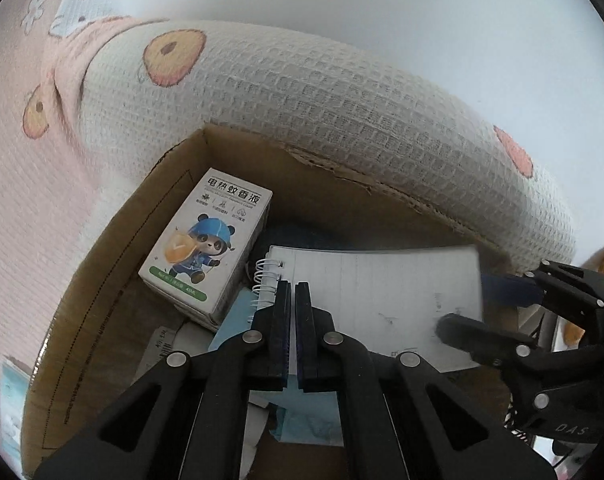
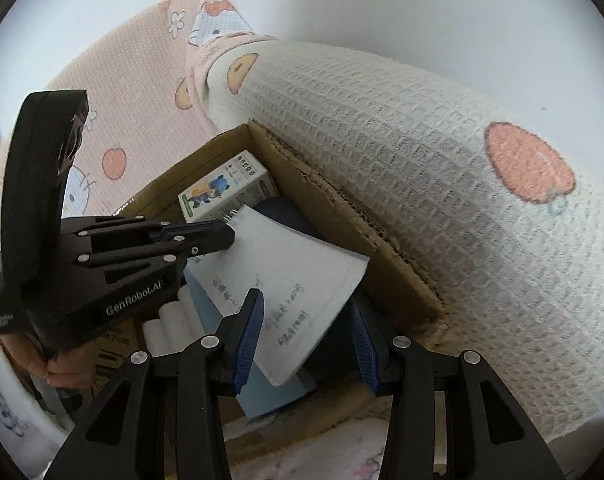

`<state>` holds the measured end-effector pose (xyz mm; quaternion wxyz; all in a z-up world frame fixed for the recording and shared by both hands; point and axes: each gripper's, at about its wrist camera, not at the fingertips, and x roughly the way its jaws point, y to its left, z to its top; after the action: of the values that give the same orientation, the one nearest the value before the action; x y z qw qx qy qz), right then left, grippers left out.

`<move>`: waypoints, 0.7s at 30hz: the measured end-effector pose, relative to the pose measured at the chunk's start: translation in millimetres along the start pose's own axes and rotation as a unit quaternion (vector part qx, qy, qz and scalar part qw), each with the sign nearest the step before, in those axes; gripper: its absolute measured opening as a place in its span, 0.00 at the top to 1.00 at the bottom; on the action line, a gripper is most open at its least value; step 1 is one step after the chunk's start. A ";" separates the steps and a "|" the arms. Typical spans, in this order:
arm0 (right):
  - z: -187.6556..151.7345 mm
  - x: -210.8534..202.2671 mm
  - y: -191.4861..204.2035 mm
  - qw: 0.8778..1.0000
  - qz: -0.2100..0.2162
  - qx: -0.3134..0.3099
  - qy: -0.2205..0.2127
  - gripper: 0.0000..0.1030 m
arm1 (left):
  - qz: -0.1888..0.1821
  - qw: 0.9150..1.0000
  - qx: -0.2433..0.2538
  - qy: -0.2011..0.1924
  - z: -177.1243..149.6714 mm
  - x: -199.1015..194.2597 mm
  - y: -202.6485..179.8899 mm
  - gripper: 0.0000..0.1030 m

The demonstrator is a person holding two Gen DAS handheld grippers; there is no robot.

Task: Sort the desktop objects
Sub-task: 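Lower the notepad with both grippers into the box beside the light-blue box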

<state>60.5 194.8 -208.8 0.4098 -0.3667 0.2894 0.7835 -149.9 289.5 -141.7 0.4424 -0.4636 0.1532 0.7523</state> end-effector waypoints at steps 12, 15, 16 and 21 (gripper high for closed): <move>11.8 -6.5 17.8 0.997 0.040 -0.059 0.014 0.60 | -0.010 0.999 -0.032 -0.006 -6.2 3.9 9.9 0.99; 11.3 5.8 24.9 0.995 0.039 -0.087 0.037 0.60 | -0.026 0.997 -0.072 -0.006 -2.3 2.8 24.1 0.99; 10.7 11.1 27.6 0.993 0.035 -0.101 0.049 0.60 | -0.034 0.996 -0.083 -0.006 -2.9 2.2 26.7 0.99; 7.1 28.3 33.5 0.986 0.027 -0.142 0.088 0.60 | -0.022 0.996 -0.090 -0.004 -9.9 -2.5 27.3 0.99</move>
<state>18.3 195.7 -222.7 0.3050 -0.4808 0.2204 0.7920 -165.9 266.5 -149.7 0.4161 -0.5018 0.0732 0.7548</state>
